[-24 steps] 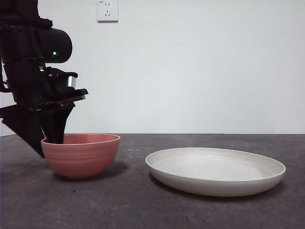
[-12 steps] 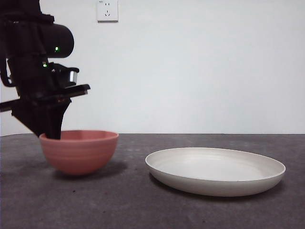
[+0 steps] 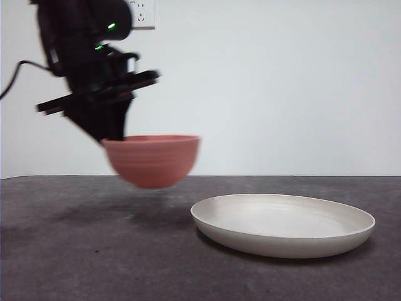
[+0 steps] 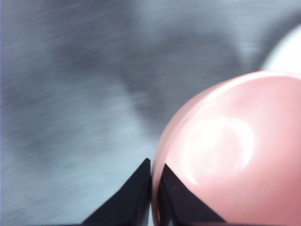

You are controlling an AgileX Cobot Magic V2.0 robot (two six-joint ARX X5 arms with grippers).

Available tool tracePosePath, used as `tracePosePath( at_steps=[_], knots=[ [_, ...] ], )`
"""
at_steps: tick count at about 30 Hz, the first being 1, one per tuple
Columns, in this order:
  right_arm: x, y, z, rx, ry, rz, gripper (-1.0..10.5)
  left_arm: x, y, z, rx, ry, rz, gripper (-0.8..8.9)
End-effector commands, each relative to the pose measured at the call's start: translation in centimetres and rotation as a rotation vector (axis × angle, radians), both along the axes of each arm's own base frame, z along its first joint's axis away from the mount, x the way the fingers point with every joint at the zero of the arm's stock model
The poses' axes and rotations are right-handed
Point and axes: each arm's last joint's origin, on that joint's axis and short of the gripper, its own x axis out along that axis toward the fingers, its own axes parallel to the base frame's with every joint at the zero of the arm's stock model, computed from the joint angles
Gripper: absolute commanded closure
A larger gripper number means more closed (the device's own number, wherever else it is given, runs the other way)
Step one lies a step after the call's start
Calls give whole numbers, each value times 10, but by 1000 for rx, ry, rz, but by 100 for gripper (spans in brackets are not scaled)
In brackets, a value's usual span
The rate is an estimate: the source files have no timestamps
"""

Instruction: Place the red bowl on the white plate

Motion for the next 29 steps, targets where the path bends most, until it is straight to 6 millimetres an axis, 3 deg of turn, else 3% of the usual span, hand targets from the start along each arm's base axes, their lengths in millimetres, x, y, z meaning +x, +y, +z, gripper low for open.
tracePosePath(
  at_steps=[1,7,17,20,25,27,29],
  knots=[
    [0,0,6,4,-26,7,395,3,-25,2,-17,-11,-40,805],
    [0,0,6,3,-27,7,395,8,-77,-1,-7,16,-130,805],
    [0,0,6,3,-27,7,395,10,-149,-37,36,69,-262,805],
    [0,0,6,3,-27,7,395,12,-154,-54,59,97,-267,805],
    [0,0,6,0,-32,9,395,13,-155,-57,56,94,-269,804],
    [0,0,6,-1,-33,9,395,13,-155,-57,55,95,-268,718],
    [0,0,6,-1,-32,9,395,13,-155,-57,52,95,-262,543]
  ],
)
